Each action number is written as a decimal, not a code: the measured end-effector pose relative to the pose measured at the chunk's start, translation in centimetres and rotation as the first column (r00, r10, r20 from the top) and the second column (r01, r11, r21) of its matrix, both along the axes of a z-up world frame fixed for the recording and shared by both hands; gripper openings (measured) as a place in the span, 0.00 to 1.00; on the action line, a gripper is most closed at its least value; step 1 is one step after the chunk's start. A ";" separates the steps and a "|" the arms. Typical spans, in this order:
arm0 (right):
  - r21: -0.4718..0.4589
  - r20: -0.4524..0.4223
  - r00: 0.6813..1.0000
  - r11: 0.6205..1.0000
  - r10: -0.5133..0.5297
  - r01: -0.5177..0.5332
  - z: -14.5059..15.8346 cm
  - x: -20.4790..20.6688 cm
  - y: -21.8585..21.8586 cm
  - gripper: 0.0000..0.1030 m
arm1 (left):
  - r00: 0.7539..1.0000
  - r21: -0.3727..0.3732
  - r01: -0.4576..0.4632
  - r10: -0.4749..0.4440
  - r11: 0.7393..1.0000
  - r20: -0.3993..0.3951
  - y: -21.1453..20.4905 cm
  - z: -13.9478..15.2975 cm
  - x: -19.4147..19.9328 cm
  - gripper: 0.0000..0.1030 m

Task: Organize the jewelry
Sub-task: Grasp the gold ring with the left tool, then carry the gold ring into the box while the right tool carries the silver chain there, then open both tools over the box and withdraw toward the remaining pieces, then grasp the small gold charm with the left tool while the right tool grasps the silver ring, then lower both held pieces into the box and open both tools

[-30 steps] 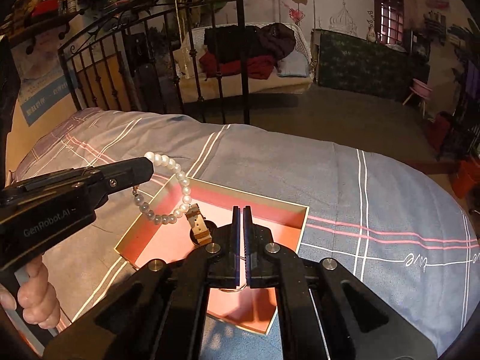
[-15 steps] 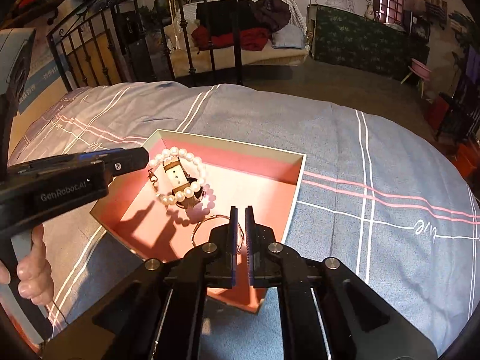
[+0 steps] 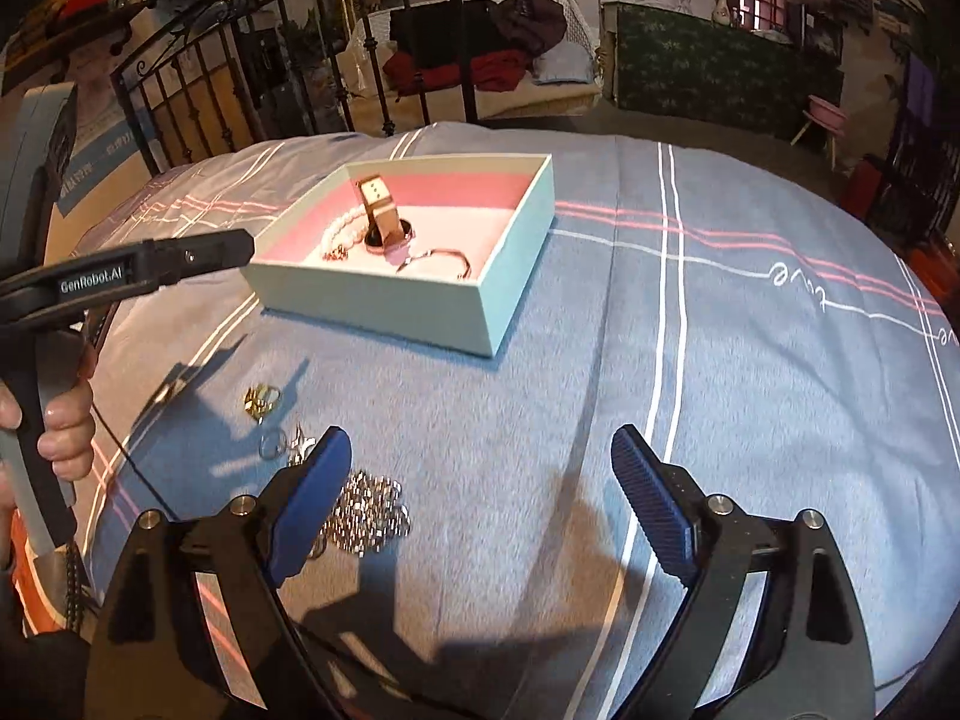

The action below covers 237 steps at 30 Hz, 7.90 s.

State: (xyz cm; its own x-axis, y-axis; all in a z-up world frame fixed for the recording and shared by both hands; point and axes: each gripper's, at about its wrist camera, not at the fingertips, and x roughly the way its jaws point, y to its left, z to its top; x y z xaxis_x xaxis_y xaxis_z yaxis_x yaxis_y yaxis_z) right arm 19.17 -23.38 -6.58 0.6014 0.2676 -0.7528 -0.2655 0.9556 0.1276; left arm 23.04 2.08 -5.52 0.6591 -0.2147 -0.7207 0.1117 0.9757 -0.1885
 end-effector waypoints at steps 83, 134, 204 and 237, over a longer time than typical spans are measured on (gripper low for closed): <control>-0.045 0.421 0.890 0.984 0.175 -0.172 20.3 6.3 4.9 0.18 | 0.985 0.018 0.061 -0.063 0.998 0.161 -2.3 8.4 5.0 0.22; -0.136 0.012 0.993 0.984 0.116 -0.113 3.8 13.0 6.1 0.20 | 0.993 0.095 -0.013 0.024 0.995 -0.119 -2.1 -0.2 9.5 0.23; 0.020 -0.051 0.981 0.983 0.185 -0.185 -1.0 -2.9 6.1 0.19 | 0.994 -0.005 0.097 -0.097 0.995 -0.041 -0.6 -3.4 -1.6 0.08; -0.031 0.129 0.990 0.999 0.049 -0.045 7.6 12.9 4.8 0.19 | 0.999 0.034 0.035 -0.034 0.999 -0.017 -3.1 3.6 11.2 0.08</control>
